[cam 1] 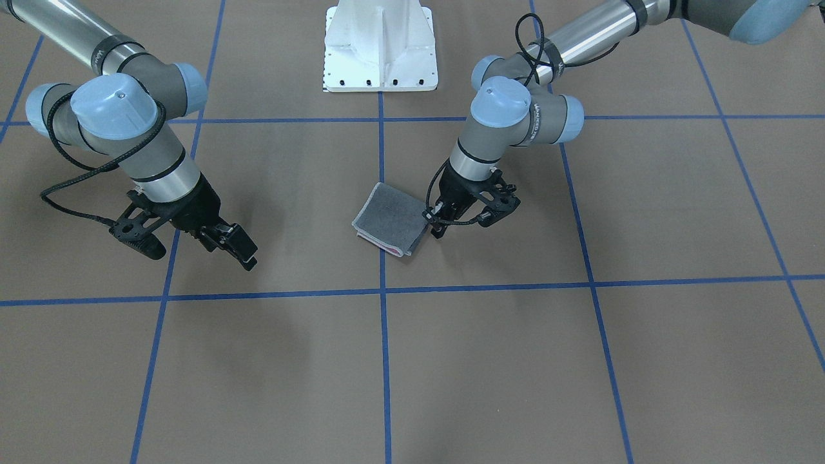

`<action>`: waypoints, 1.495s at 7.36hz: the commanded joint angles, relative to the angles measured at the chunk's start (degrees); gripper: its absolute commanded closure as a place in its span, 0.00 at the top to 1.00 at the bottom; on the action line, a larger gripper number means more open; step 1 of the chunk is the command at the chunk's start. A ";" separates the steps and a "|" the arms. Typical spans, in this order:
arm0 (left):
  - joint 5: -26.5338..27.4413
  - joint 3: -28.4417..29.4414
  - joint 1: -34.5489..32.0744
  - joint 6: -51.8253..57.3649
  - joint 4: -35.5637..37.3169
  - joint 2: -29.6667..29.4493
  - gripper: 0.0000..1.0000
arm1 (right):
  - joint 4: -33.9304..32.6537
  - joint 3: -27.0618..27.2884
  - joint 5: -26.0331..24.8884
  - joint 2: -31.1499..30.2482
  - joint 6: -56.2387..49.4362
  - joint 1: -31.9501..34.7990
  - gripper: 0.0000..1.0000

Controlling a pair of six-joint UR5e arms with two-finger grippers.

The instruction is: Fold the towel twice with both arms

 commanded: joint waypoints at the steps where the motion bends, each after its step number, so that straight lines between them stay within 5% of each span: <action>1: -4.89 -4.57 -4.56 0.60 0.47 2.09 0.17 | -0.33 0.53 0.79 0.02 -0.19 1.35 1.00; 2: -9.26 -8.42 -9.28 0.86 0.39 6.54 0.70 | -0.33 0.71 3.84 -0.24 -1.06 4.23 1.00; 4: -12.99 -16.59 -14.41 8.82 0.47 16.28 0.98 | -0.24 3.24 5.45 -4.52 -6.31 7.15 1.00; 7: -15.37 -24.51 -22.83 36.95 0.48 33.92 0.99 | 0.11 10.89 10.26 -19.71 -29.63 15.03 1.00; 9: -15.46 -25.42 -29.94 62.70 0.39 44.07 0.99 | -0.24 10.20 19.04 -27.28 -51.14 26.43 1.00; 11: -17.11 -25.16 -34.35 84.43 0.39 50.68 0.99 | -0.76 9.94 20.31 -34.84 -72.16 34.28 1.00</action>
